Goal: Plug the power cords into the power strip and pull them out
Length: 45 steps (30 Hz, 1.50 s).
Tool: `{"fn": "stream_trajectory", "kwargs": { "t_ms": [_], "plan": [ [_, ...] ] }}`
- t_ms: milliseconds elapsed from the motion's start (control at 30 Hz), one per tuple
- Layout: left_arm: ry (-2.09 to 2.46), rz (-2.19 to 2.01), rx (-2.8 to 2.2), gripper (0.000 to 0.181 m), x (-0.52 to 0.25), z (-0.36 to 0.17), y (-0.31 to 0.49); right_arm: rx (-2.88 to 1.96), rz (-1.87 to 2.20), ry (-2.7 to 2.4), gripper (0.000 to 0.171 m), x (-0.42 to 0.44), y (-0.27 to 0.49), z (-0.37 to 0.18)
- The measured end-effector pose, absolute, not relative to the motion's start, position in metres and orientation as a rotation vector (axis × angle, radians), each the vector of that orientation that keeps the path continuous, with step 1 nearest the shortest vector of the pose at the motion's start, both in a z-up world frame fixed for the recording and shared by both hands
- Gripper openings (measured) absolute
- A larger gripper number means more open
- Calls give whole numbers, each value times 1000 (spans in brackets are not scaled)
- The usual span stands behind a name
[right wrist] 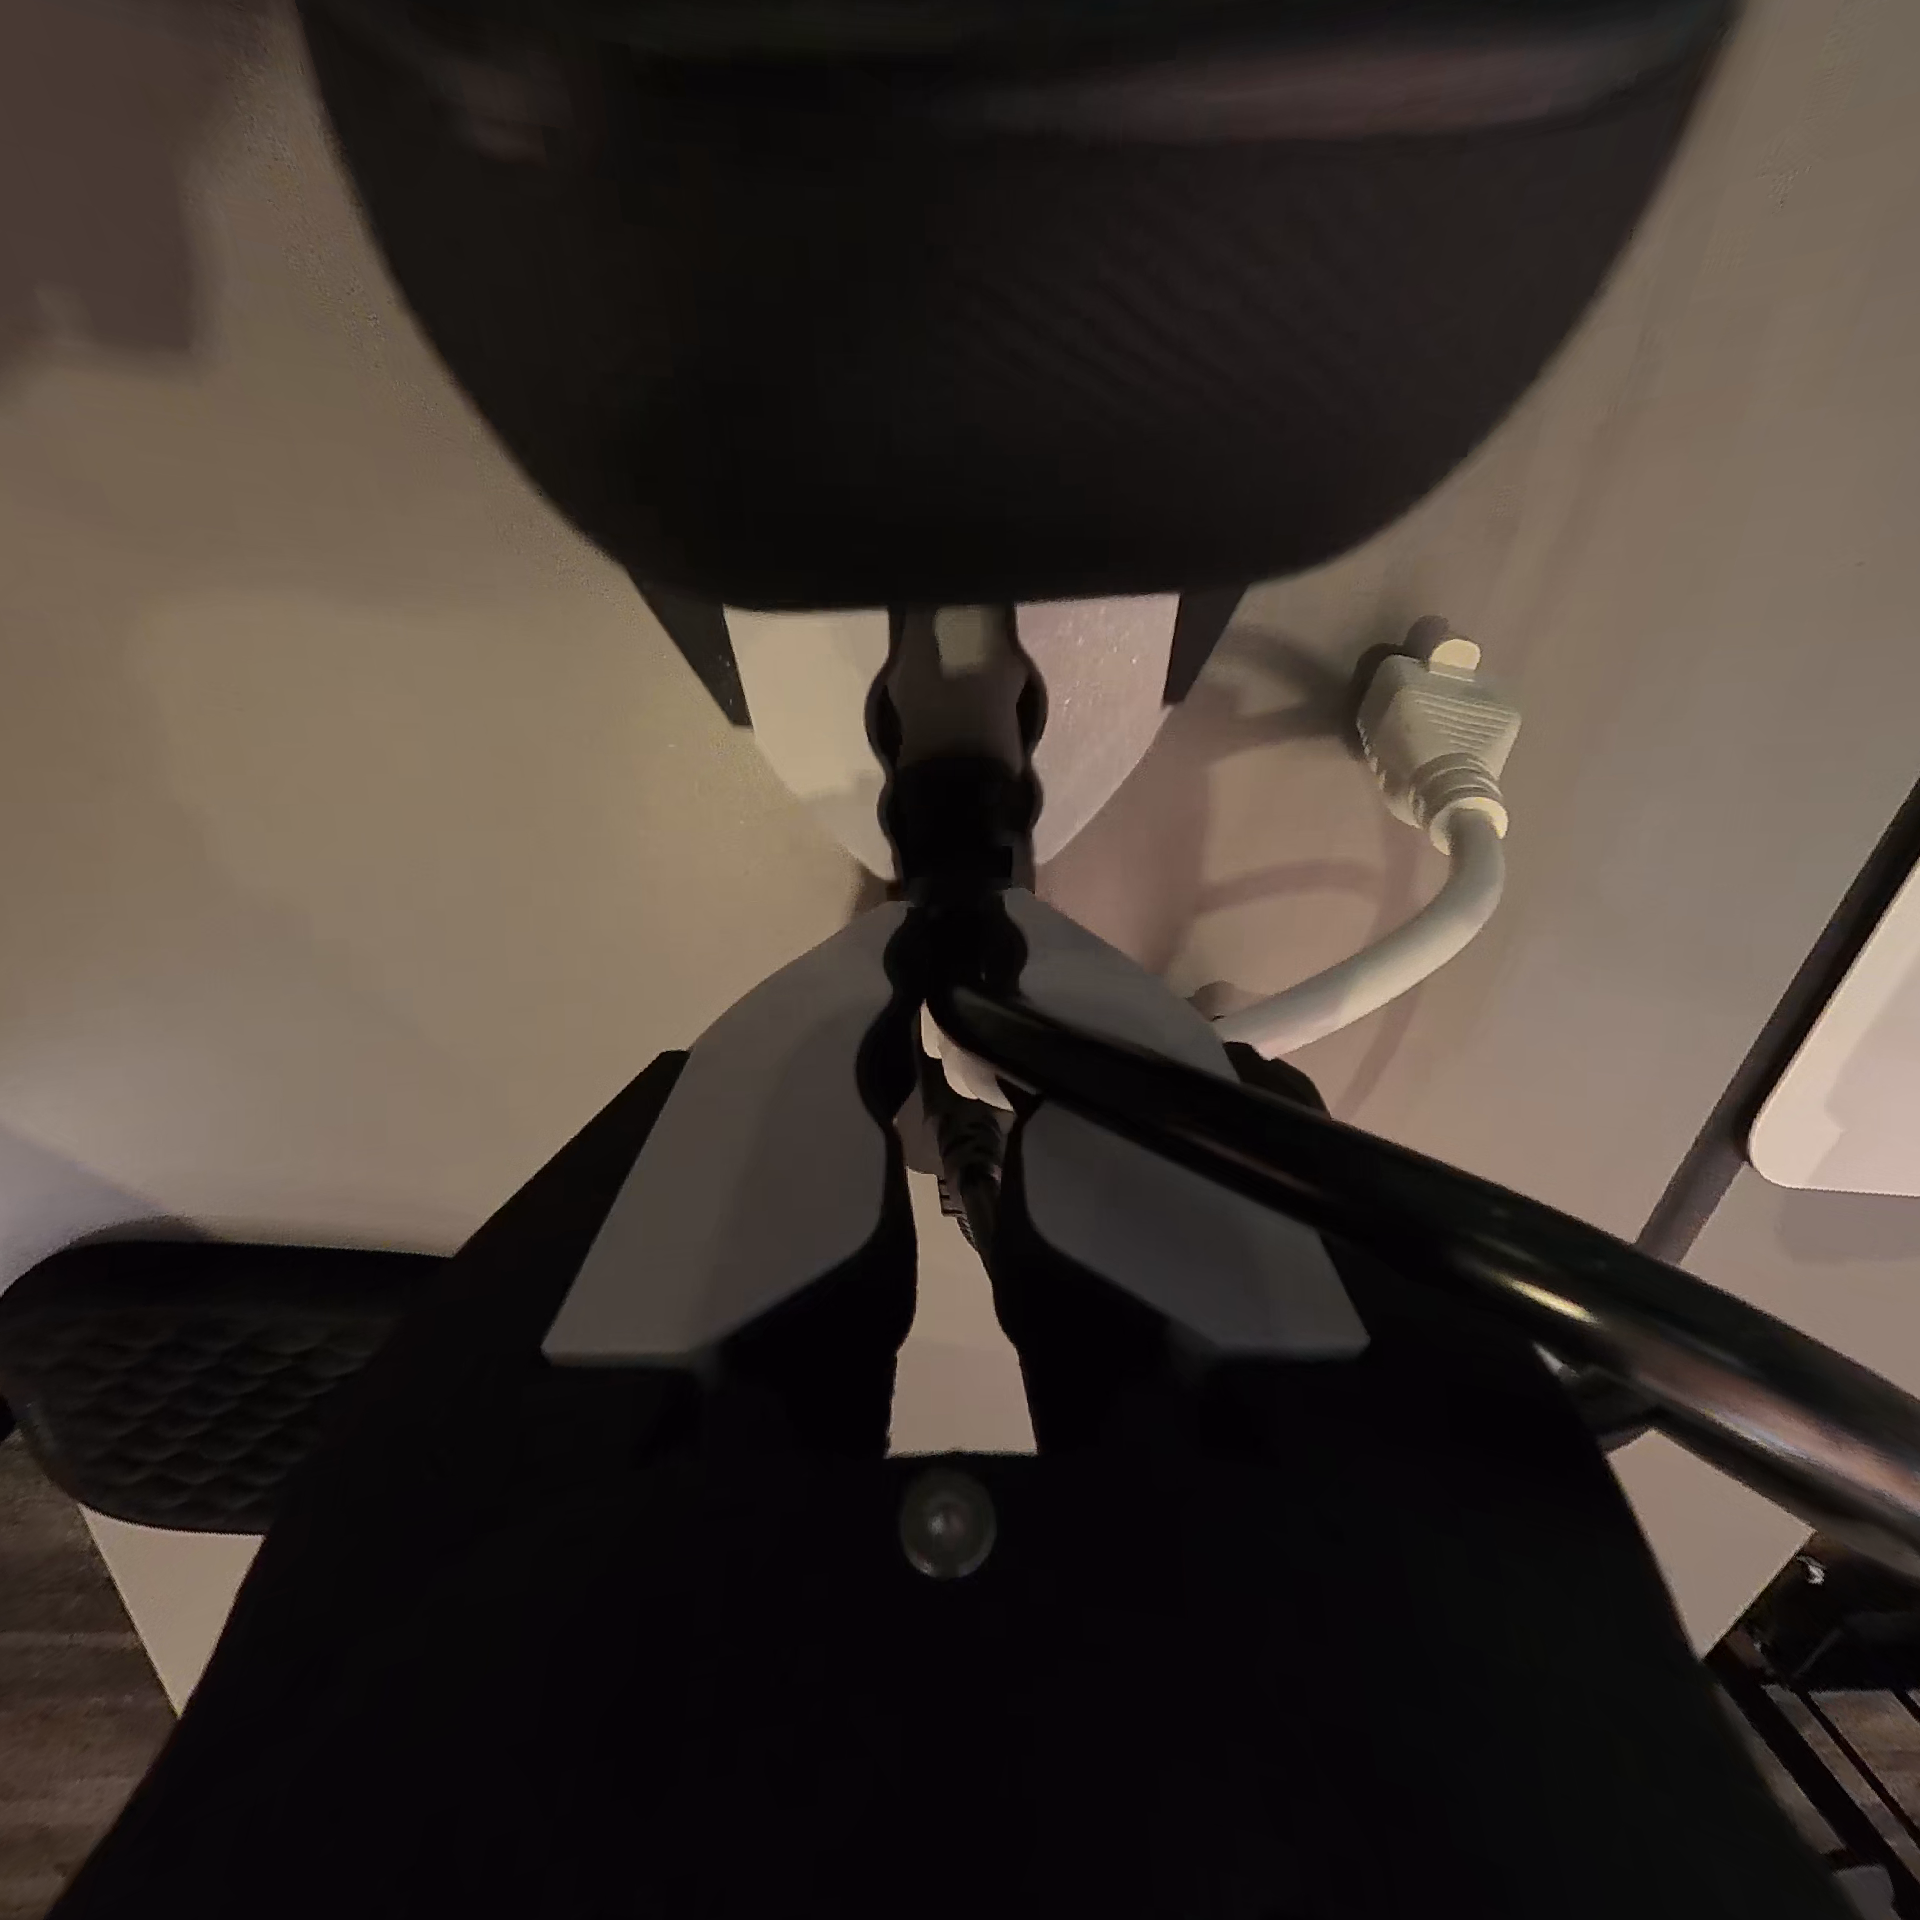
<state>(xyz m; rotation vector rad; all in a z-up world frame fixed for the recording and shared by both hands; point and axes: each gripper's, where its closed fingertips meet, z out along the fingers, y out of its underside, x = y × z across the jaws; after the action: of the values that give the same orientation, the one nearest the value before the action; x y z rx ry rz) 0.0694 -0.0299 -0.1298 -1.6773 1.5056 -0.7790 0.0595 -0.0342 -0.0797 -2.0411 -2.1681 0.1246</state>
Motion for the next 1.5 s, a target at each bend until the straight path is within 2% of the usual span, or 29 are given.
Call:
{"fn": "stream_trajectory", "kwargs": {
  "t_ms": [33, 67, 233, 333, 1500],
  "plan": [
    [1510, -738, -1688, 48, 67, -133, -27, -2040, 126, -2167, 15, 61, -34, -80],
    [1515, -720, -1691, 52, 67, -134, -26, -2038, 127, -2163, 15, 61, -34, -80],
    [1639, -658, -1728, 53, 75, -151, -32, -2035, 127, -2156, 14, 61, -34, -80],
    [1655, -676, -1750, 45, 82, -153, -32, -2036, 120, -2163, 13, 63, -34, -80],
    [1632, -706, -1817, 44, 75, -156, -34, -1985, 156, -2188, 13, 66, -37, -82]
  ]
}}
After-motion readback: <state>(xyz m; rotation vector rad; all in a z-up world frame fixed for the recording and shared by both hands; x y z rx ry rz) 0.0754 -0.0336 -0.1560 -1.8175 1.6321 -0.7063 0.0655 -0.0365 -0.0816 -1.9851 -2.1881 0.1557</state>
